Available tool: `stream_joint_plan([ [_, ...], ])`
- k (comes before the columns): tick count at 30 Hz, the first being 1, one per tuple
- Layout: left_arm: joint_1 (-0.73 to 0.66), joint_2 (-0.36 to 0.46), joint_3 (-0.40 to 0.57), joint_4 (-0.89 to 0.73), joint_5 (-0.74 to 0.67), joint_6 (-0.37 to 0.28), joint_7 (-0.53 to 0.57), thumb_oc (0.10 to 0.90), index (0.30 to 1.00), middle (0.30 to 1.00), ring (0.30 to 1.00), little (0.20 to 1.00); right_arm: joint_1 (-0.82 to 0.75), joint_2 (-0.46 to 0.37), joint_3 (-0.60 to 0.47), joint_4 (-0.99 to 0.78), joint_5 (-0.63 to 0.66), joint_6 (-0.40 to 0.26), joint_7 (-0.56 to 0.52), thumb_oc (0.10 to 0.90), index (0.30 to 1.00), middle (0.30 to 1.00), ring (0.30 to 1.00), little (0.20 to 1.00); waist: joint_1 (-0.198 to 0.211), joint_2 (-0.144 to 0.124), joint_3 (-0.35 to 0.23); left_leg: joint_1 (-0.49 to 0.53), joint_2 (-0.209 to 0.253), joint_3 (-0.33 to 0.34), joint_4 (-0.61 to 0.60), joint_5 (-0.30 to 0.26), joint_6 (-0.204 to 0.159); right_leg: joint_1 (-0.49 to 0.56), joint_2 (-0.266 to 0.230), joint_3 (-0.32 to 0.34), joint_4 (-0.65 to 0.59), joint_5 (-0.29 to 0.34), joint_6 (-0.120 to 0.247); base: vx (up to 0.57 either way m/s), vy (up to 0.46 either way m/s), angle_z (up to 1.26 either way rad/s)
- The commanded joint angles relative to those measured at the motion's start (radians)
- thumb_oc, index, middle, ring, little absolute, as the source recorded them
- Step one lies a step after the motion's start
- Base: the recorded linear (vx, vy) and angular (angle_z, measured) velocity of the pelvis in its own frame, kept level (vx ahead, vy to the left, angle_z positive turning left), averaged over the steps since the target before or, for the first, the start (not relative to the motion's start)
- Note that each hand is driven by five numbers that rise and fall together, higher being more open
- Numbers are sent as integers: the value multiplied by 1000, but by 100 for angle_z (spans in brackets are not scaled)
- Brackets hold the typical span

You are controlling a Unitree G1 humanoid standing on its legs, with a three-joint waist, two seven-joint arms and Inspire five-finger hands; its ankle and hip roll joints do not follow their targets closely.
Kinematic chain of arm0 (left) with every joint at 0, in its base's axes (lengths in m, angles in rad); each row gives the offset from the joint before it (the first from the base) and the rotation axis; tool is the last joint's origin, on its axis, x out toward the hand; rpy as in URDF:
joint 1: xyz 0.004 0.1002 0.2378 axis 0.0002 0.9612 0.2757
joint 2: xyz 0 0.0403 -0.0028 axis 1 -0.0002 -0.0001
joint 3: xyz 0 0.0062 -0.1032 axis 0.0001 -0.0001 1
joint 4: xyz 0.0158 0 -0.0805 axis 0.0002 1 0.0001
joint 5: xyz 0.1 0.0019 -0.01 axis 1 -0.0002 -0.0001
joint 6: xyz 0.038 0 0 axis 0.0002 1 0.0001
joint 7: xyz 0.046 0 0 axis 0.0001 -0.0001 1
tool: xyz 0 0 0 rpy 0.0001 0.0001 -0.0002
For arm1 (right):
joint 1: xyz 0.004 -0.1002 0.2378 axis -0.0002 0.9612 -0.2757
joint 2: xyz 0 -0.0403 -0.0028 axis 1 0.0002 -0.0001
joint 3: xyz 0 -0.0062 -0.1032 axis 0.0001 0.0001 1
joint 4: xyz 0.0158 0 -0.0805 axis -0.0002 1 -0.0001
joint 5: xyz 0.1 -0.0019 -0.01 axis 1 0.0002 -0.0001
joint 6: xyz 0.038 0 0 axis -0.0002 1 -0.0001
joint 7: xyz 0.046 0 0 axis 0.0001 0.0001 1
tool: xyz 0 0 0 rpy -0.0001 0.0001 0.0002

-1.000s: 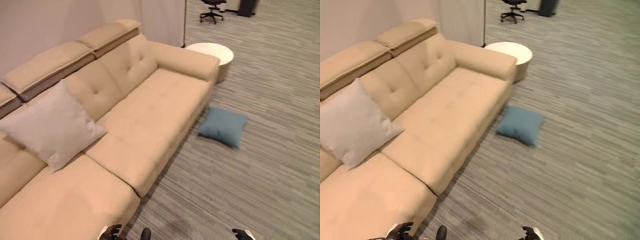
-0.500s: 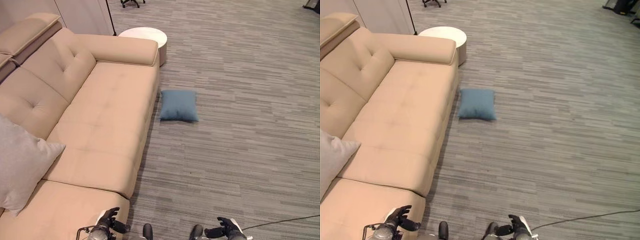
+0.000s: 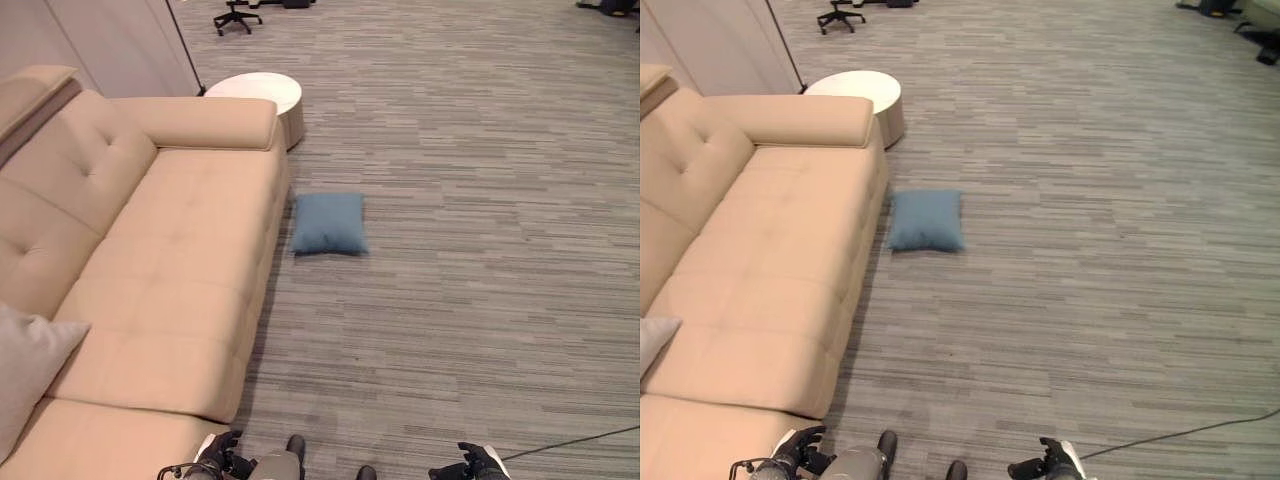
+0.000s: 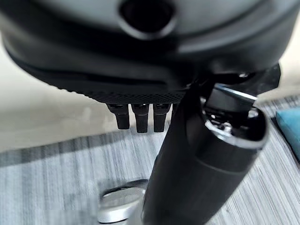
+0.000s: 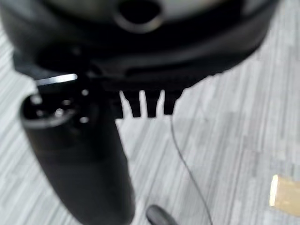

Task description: Pick up all the scattered cushions and arrange them neatly on the sofa.

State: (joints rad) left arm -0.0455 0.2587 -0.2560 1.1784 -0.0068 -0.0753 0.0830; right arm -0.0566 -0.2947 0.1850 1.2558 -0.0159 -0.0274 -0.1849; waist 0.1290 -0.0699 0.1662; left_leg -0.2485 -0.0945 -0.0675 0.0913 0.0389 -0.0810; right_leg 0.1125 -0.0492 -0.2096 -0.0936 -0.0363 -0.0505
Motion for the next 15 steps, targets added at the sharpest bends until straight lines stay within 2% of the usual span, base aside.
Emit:
stream_joint_plan([
  [1,-28,-24,-8,0,24,-19,4,800,900,900,900,900,-5,-32,9,3,10,-17,-31,800,900,900,900,900,51,14,-14,-12,-17,-13,67,-11,58,3,75,77,49,-39,119,273,25,-92],
  [3,-20,-18,-1,1,26,-14,1,800,900,900,900,900,-2,-28,12,13,-3,-14,-26,800,900,900,900,900,48,2,-34,25,-21,-33,50,-19,73,9,73,91,76,-53,121,271,33,-110],
  [5,-11,-11,8,2,25,-13,0,800,900,900,900,900,-3,-16,14,13,-14,-12,-20,800,900,900,900,900,56,-4,-50,63,-6,-12,31,-34,87,9,64,95,127,-65,131,232,55,-53],
  [7,-5,2,17,-9,23,-11,1,800,900,900,900,900,-12,-6,18,6,-19,-9,-9,800,900,900,900,900,64,-4,-52,109,15,15,22,-56,99,-25,51,81,243,-58,163,170,55,-85],
  [10,-17,17,23,-20,5,-9,7,800,900,900,900,900,-33,2,16,-15,-16,-8,-1,800,900,900,900,900,47,22,-32,146,49,33,30,-84,118,-164,-13,2,480,26,237,104,30,-52],
  [12,-20,19,25,-18,0,-8,13,800,900,900,900,900,-38,7,16,-22,-22,-3,-2,800,900,900,900,900,33,42,-31,179,73,53,14,-106,117,-205,-89,-76,471,23,241,144,-19,-22],
  [13,-23,19,27,-18,-1,-8,14,800,900,900,900,900,-39,7,19,-24,-27,-2,-1,800,900,900,900,900,33,48,-29,198,85,60,4,-117,112,-204,-120,-111,425,3,222,218,-86,-26],
  [15,-27,18,27,-19,-1,-10,9,800,900,900,900,900,-45,1,21,-27,-31,-1,2,800,900,900,900,900,31,52,-23,237,97,71,-15,-134,104,-217,-159,-141,329,20,203,217,-108,-39],
])
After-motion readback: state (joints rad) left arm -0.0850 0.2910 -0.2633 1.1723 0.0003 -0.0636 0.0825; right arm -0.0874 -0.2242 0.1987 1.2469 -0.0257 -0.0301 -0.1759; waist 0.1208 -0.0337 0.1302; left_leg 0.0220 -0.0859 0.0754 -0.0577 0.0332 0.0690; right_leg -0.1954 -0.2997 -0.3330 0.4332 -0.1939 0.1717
